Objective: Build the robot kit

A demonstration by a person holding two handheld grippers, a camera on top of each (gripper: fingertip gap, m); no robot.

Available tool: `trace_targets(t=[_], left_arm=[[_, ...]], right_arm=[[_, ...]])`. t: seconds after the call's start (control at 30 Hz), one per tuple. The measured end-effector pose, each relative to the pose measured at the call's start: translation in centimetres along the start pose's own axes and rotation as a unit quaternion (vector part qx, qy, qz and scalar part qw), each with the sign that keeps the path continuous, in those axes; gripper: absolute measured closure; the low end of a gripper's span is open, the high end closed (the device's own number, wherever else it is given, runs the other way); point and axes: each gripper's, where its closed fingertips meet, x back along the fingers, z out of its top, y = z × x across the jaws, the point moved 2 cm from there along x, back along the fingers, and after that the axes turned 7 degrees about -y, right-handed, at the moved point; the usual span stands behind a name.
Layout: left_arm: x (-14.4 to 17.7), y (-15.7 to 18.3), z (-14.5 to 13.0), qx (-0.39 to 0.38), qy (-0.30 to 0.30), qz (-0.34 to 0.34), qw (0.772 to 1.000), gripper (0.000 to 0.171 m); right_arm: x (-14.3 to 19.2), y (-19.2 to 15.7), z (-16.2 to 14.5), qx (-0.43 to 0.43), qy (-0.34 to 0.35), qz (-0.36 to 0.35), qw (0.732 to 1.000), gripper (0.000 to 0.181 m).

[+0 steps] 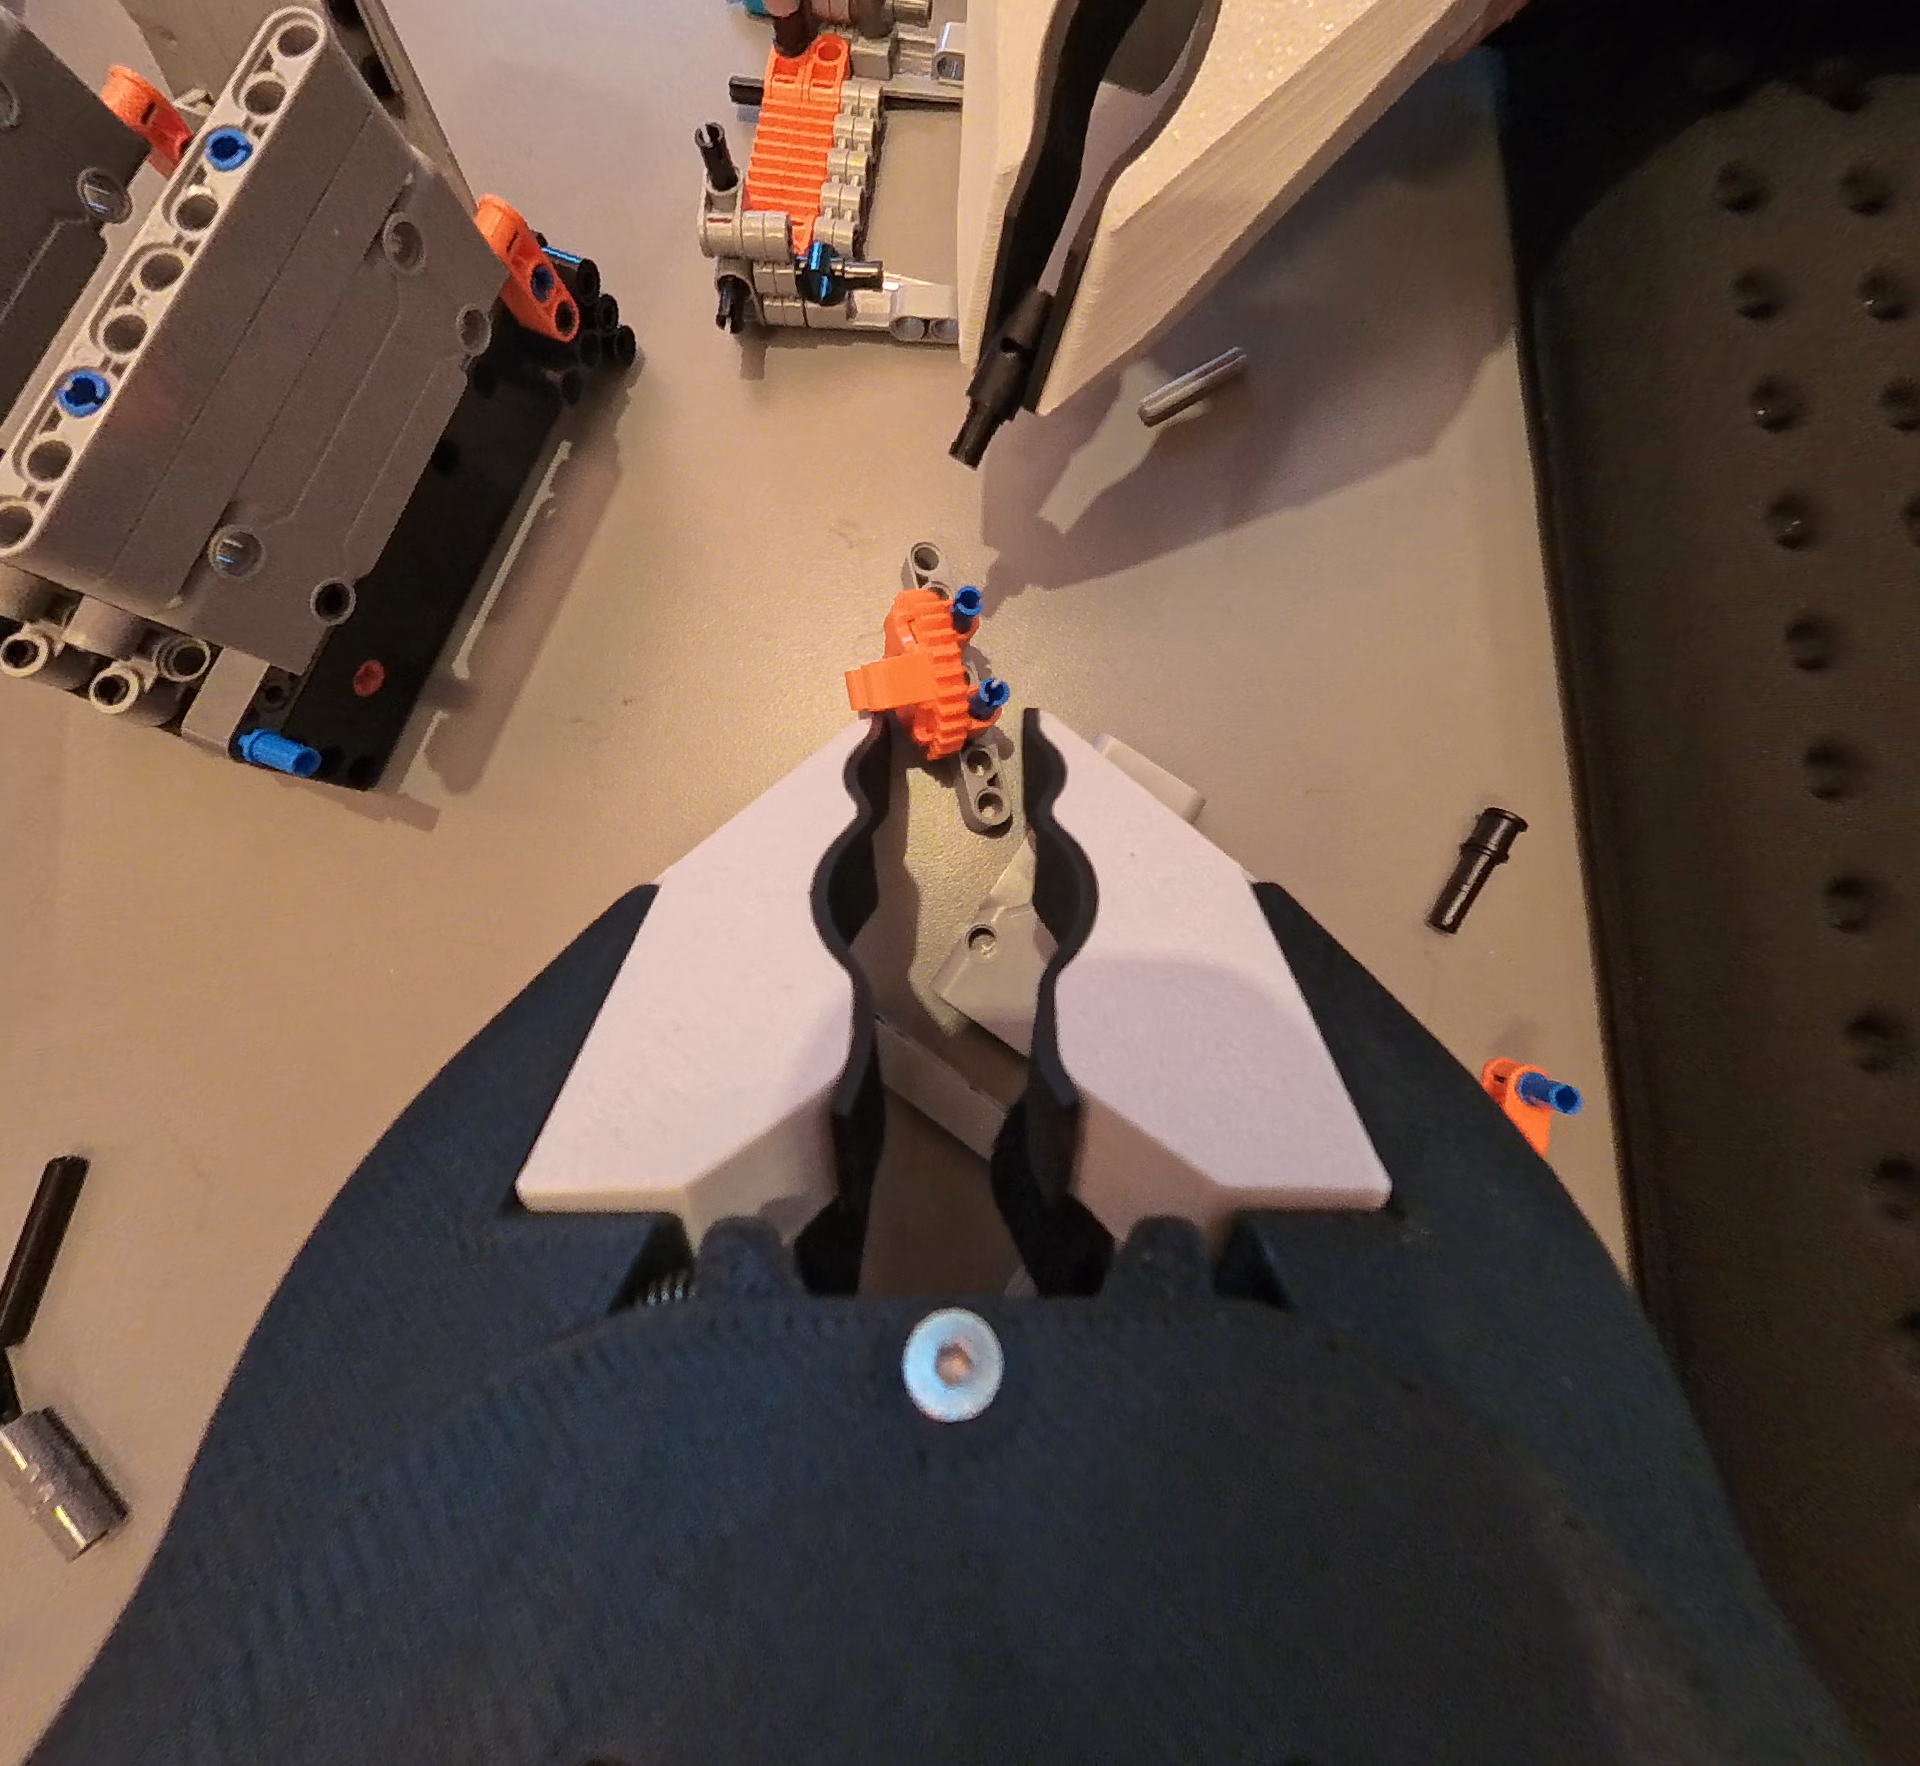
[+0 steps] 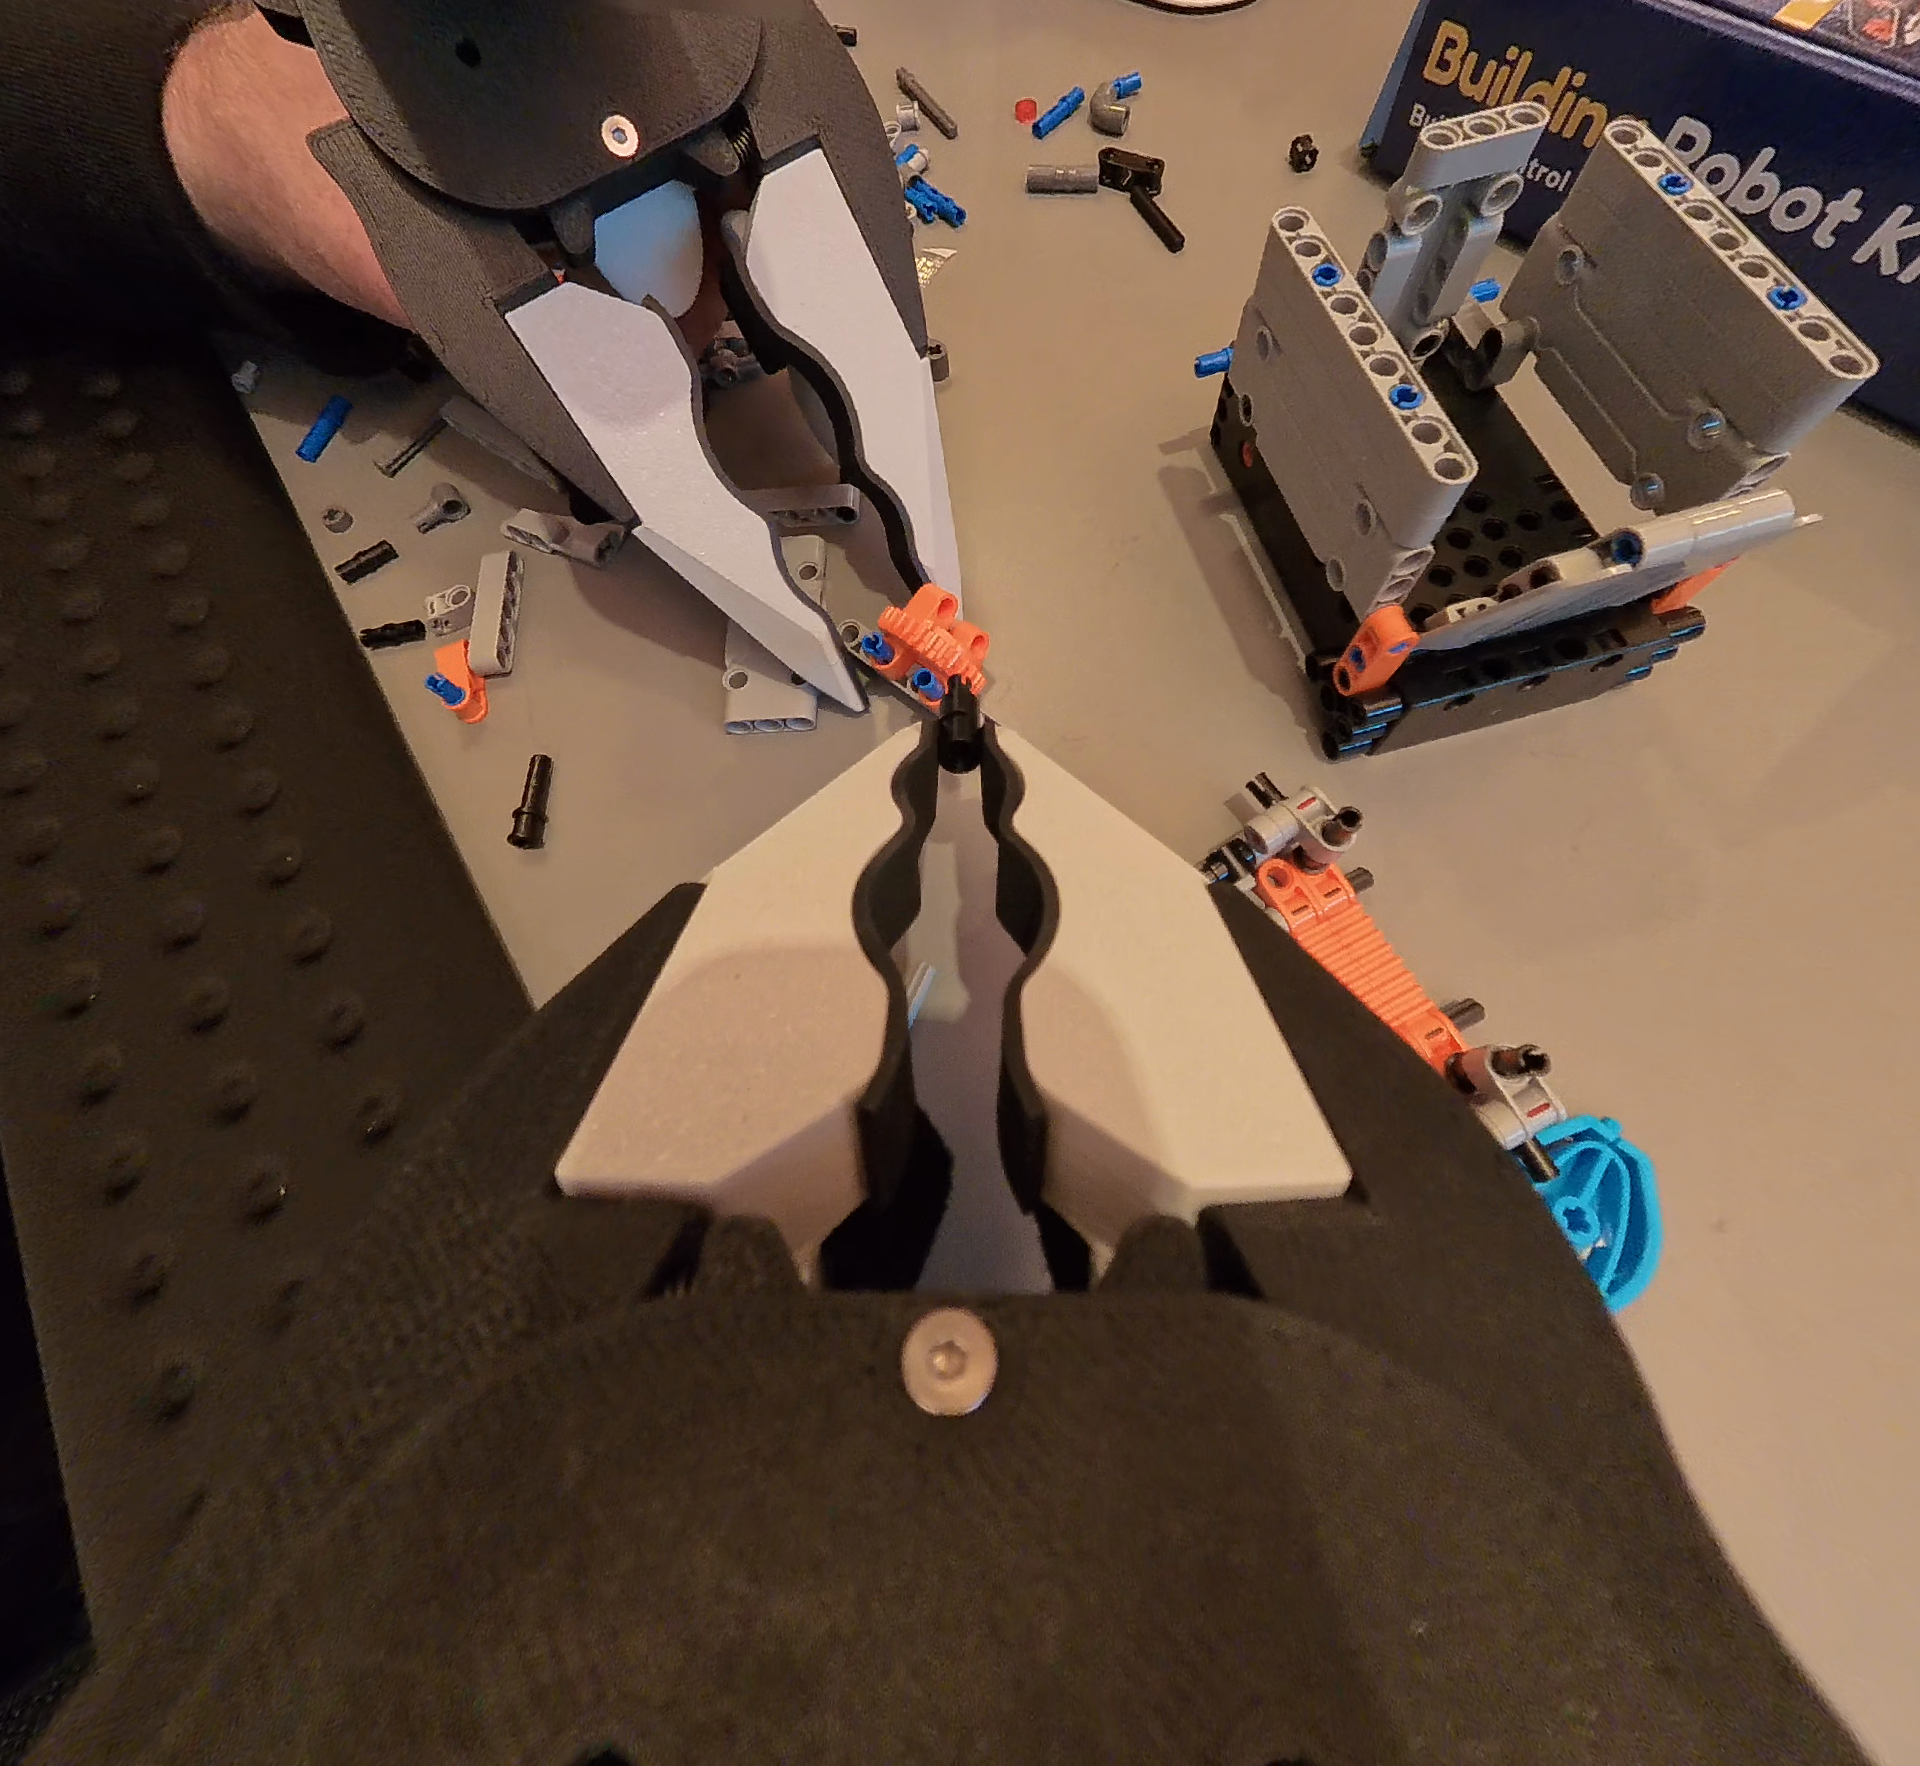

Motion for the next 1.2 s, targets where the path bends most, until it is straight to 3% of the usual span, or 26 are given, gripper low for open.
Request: trace_targets(t=[1.2], left_arm=[[0.33, -0.24, -0.48, 0.001, -0.008, 0.005, 1.000, 0.141]], right_arm=[[0.87, 0.17, -0.41, 0.002, 0.011, -0.013, 1.000, 0.176]])
